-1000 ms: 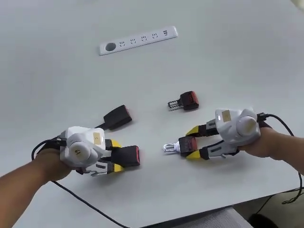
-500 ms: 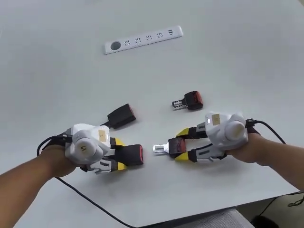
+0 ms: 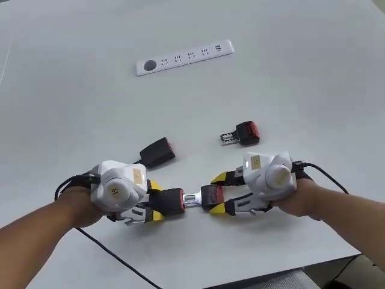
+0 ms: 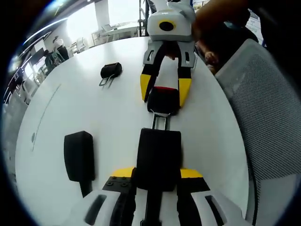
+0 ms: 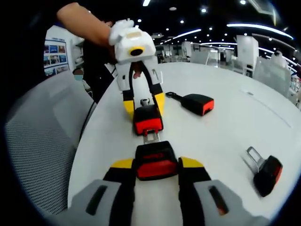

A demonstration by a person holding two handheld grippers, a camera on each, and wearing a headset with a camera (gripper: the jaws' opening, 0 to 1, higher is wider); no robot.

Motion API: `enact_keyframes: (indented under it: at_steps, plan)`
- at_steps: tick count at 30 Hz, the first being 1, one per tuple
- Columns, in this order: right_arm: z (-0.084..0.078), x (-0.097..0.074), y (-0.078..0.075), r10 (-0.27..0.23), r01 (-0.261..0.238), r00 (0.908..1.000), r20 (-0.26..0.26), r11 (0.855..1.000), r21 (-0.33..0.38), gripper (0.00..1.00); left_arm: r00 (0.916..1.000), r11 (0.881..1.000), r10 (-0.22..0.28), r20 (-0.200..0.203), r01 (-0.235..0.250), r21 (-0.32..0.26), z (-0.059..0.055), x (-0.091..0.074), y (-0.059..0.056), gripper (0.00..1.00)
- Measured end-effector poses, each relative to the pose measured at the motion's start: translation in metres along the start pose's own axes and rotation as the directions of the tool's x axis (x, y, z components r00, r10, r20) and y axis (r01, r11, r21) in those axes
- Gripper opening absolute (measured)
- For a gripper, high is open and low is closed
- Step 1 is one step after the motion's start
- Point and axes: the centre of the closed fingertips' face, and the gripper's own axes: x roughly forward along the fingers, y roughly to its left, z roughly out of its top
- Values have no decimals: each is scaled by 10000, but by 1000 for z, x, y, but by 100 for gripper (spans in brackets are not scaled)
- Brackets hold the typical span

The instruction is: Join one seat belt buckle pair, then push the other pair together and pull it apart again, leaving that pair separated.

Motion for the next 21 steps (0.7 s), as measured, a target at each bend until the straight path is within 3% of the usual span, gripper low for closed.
enact_keyframes:
  at_steps: [12, 21]
  plan:
    - [5, 8, 3, 180, -185, 9991, -392, 9997, -143, 35, 10000, 10000, 1, 66, -2, 98, 0, 0, -1, 34]
    - [5, 10, 4, 255, -266, 9979, -595, 9995, -181, 34, 10000, 9986, -60, 59, 57, 517, 1, 1, -2, 34]
